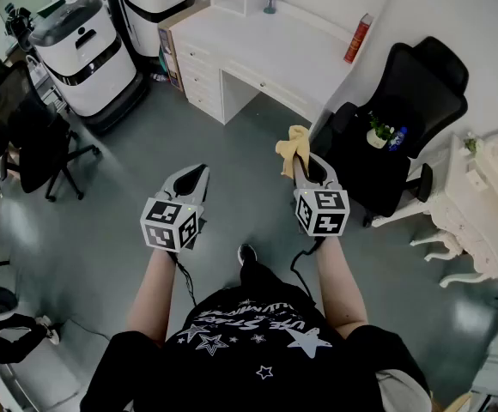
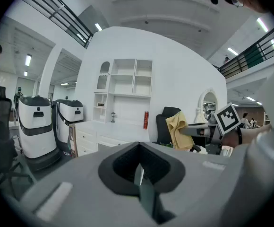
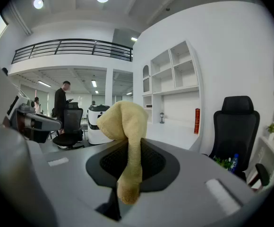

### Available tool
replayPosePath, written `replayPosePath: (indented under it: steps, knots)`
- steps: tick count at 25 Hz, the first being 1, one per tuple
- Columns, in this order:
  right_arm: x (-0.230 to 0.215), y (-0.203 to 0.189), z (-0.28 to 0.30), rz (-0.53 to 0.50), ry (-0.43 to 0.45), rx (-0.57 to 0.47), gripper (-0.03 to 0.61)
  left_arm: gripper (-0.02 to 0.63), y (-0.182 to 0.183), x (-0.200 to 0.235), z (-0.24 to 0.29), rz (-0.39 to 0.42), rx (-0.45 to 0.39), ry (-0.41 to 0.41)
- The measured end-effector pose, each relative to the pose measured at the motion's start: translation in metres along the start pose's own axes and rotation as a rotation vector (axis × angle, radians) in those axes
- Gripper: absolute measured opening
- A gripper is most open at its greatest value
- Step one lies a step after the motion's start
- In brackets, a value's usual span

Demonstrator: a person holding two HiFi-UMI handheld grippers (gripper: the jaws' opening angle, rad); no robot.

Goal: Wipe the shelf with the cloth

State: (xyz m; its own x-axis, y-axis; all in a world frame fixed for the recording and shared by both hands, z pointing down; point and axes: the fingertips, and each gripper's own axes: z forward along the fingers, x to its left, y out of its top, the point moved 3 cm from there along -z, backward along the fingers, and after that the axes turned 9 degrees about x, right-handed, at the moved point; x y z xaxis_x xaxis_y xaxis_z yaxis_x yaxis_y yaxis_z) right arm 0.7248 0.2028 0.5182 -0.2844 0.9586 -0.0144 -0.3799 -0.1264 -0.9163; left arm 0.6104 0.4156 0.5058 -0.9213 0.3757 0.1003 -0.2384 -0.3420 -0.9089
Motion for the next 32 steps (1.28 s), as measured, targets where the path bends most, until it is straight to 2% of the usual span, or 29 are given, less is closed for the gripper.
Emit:
replayPosePath:
  steps: [8,15,22,27,32]
  knots:
    - [0.011,-0.005,-0.010,0.002,0.011,0.004,0.077,0.000,-0.013,-0.002,-0.015,0.036,0.042,0.007]
    - [0.031,-0.011,-0.017,0.003,0.010,0.005,0.078,0.001,-0.028,0.004,-0.035,-0.004,0.039,0.004]
    - [0.031,-0.012,-0.009,0.026,-0.009,0.000,0.080,0.002,-0.033,0.023,-0.033,-0.041,0.030,0.001]
    - [0.019,-0.006,0.034,0.048,-0.025,-0.006,0.080,0.002,-0.028,0.057,-0.007,-0.044,0.026,0.001]
    - [-0.008,0.021,0.118,0.070,-0.011,-0.021,0.080,0.002,0.002,0.108,0.048,-0.035,0.021,0.027]
